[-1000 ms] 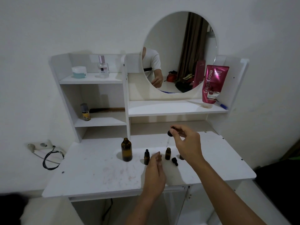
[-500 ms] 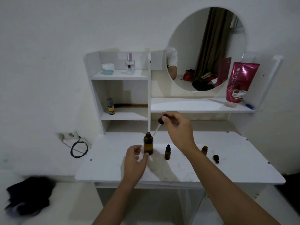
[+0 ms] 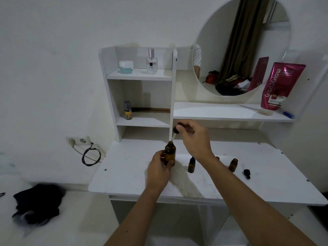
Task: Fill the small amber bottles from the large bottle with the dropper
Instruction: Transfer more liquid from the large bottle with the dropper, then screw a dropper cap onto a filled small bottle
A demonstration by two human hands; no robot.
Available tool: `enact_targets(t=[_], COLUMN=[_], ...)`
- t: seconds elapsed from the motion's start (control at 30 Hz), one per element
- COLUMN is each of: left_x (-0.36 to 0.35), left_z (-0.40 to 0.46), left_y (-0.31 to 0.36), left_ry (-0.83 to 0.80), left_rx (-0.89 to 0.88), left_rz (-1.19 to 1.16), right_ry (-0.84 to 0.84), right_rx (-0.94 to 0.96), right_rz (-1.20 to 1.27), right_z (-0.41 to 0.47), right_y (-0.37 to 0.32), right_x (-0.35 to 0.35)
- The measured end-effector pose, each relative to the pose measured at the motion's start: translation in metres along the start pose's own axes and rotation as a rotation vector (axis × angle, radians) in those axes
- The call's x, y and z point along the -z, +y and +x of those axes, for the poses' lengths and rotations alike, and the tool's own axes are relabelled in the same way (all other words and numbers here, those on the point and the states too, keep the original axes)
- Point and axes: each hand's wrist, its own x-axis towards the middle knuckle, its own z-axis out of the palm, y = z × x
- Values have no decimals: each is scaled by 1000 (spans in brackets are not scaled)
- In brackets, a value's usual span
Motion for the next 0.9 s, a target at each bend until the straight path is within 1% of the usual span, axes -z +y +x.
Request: enact_targets(t=[0.17,0.4,0.53,0.7,0.9], left_x=[0,-1,-1,1,7], left_z=[-1,-2,-4,-8,-20], left_y=[-1,-3,-6,-3,0], left_ry=[13,7,5,13,107], left_rx=[-26,-12,-50,-18,-38], left_rz=[11,-3,38,1,-45], right_ry=[-67,-149,-180,-137,-56], right_rx=[-28,-72,-76,-53,27], right_rz=[-60,-114,-124,-105,-175], right_z=[-2,-10,-13,-16,-28], right_y=[15,31,33,29,29], right_x=[-12,-23,-25,-11,28])
